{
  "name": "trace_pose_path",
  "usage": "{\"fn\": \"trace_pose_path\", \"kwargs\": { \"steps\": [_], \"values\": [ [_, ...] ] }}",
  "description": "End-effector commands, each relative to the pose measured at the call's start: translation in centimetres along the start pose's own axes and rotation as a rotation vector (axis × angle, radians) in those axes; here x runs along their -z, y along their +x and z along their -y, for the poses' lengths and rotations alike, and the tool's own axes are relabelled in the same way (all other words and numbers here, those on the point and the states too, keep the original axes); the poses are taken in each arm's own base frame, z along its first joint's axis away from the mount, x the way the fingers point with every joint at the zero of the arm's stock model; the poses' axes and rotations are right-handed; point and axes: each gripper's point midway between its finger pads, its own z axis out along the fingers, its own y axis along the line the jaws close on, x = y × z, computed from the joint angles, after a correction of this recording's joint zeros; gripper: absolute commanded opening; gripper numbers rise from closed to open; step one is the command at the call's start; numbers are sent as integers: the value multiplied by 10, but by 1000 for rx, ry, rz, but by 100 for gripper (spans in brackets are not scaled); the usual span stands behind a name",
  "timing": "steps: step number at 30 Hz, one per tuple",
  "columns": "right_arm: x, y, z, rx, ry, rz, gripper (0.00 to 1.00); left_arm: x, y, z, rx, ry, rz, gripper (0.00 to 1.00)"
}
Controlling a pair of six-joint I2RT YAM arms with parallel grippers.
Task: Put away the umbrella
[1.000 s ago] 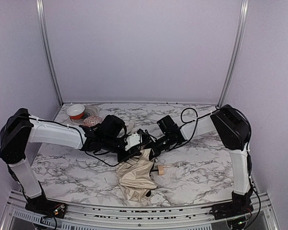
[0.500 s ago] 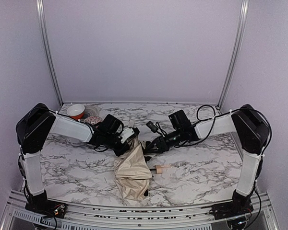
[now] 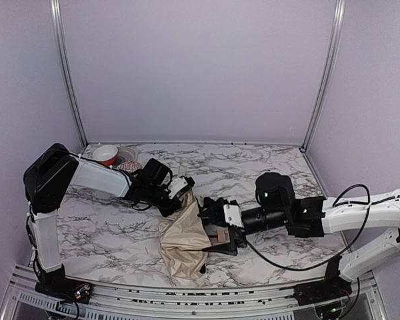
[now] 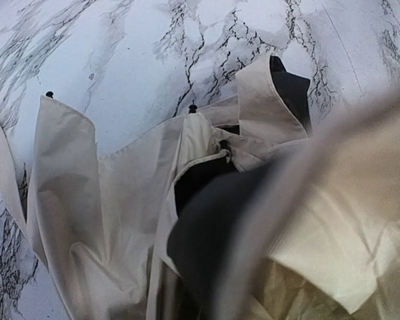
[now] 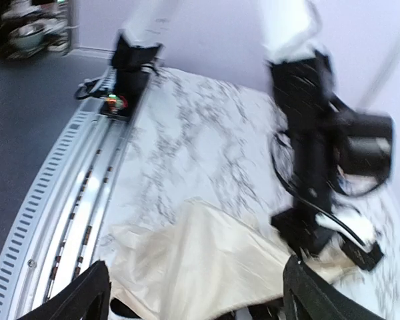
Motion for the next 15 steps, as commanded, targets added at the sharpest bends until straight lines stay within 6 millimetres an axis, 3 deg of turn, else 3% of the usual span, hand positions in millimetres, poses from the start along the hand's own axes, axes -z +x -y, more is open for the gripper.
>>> {"fn": "trace_pose_path", "kwargs": {
  "steps": [1,4,9,10,13,15],
  "values": [
    [-23,33,-37,431,12,-104,95,-11,33,15,20,68,-110,0],
    [-46,55,-28,501,63,-217,100,-10,31,17,18,79,-106,0],
    [-63,47,12,557,263,-226,93,-7,30,19,21,89,-99,0],
    [-66,50,16,562,269,-244,85,-6,30,20,21,92,-99,0],
    [-73,62,27,556,284,-312,32,-5,32,22,16,99,-101,0],
    [-74,62,28,564,269,-326,16,-5,32,23,14,102,-101,0]
  ]
}}
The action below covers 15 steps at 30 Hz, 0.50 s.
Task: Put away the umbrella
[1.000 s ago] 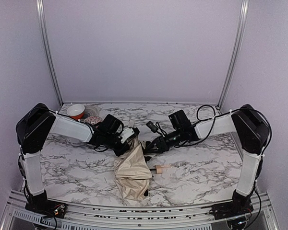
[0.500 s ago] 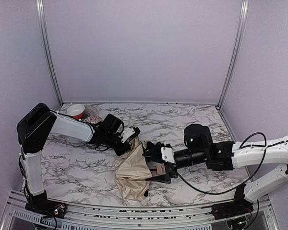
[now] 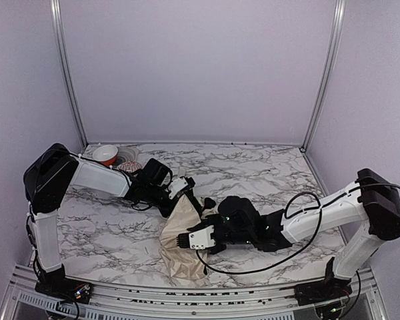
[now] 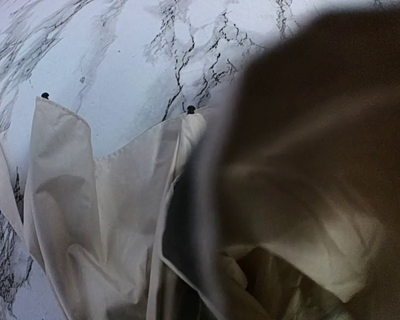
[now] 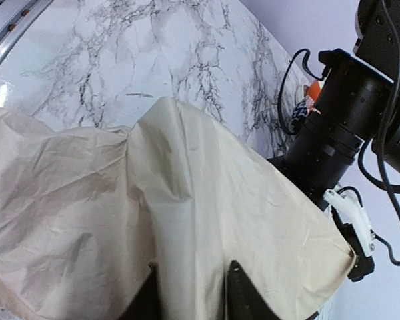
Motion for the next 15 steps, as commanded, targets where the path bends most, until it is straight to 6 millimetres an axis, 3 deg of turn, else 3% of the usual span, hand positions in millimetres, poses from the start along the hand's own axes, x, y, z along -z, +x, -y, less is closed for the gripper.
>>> {"fn": "trace_pose_path", "kwargs": {
  "steps": [1,2,5,7,9,11,15],
  "values": [
    [-1,-13,42,31,116,-10,6,-5,33,19,17,80,-105,0],
    [1,-19,48,18,120,12,0,-5,32,20,16,87,-102,0],
    [11,-44,69,-54,109,124,0,-5,29,24,13,105,-93,0],
    [16,-51,87,-151,107,177,0,-6,27,26,10,113,-89,0],
    [16,-41,106,-259,98,189,0,-5,25,28,5,119,-84,0],
    [8,-19,111,-351,58,161,0,-4,24,31,-1,128,-79,0],
    [-17,20,93,-498,-93,119,0,0,15,33,-14,142,-49,0]
  ]
}}
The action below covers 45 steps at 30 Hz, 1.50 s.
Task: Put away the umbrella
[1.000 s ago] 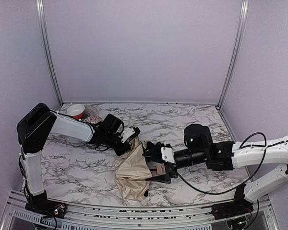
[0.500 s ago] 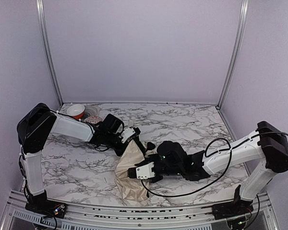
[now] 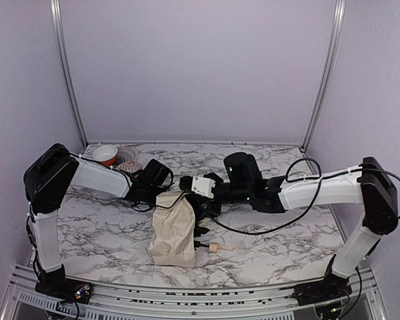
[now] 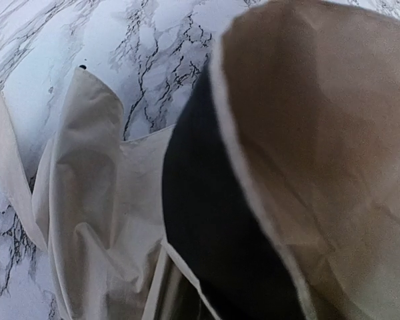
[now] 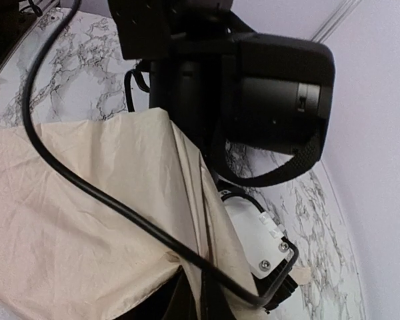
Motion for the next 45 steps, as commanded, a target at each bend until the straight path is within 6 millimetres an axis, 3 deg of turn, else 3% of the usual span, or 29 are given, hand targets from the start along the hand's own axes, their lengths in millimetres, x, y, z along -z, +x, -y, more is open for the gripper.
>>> {"fn": "trace_pose_path", "kwargs": {
  "steps": [1,4,6,10,11,12,15,19,21,23,28,34,38,41,45],
  "values": [
    [-19,39,-15,-246,-189,-46,0,0,12,16,3,66,-46,0],
    [-20,67,-29,-379,-308,-72,0,4,5,8,19,39,-21,0],
    [-18,80,-40,-444,-373,-74,0,6,2,0,45,21,-5,5],
    [-23,107,-60,-520,-435,-140,0,10,-7,-21,123,-32,44,26],
    [-24,111,-63,-534,-444,-151,0,13,-14,-23,131,-43,74,35],
    [-27,118,-67,-551,-457,-168,0,23,-19,-40,156,-80,114,43],
    [-33,133,-76,-597,-492,-213,0,53,-42,-55,141,-172,229,64],
    [-36,141,-86,-667,-551,-246,0,91,-64,-65,77,-282,302,76],
    [-36,139,-87,-680,-561,-240,0,104,-72,-49,19,-237,321,75],
    [-36,136,-85,-681,-561,-228,0,107,-71,-14,-73,-118,307,73],
    [-39,134,-80,-719,-570,-209,0,89,-23,76,-290,105,78,69],
    [-47,154,-84,-790,-583,-266,0,109,5,161,-464,201,50,79],
    [-51,156,-81,-807,-576,-269,0,110,18,187,-508,193,48,83],
    [-51,156,-80,-814,-568,-268,0,105,27,195,-506,192,58,83],
    [-50,153,-80,-815,-576,-257,0,87,36,162,-518,-19,54,78]
  ]
}}
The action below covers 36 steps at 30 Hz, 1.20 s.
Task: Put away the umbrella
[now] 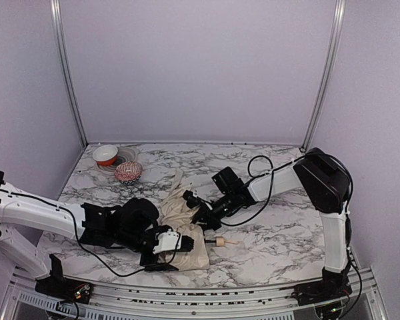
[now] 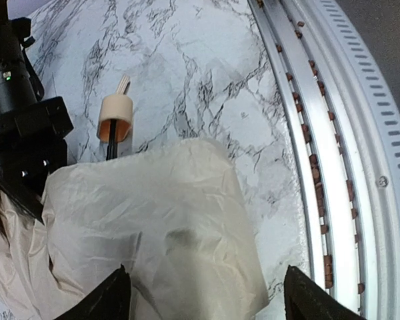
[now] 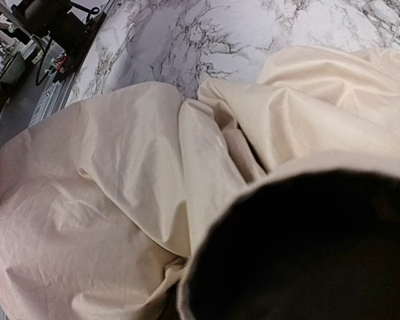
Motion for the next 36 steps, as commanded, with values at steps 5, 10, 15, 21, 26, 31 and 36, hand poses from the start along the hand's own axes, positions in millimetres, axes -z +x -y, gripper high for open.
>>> {"fn": "trace_pose_path", "kwargs": {
  "steps": [5,10,15,21,26,31,36],
  "values": [
    [-2,31,10,-88,36,-77,0,8,3,-69,-33,-431,-10,29],
    [0,32,1,-80,0,-71,0,23,-11,-82,-56,-501,32,0],
    [2,29,-13,-44,-44,-43,0,68,-45,-130,161,-535,274,0],
    [-2,32,-22,-9,-90,-38,0,64,-28,-170,326,-491,332,0],
    [-2,31,-31,27,-138,-22,2,38,8,-199,465,-483,266,0],
    [2,27,-32,44,-110,-6,7,2,56,-205,554,-420,156,0],
    [23,10,-20,29,40,96,25,-20,60,-167,567,-220,166,0]
  ]
}}
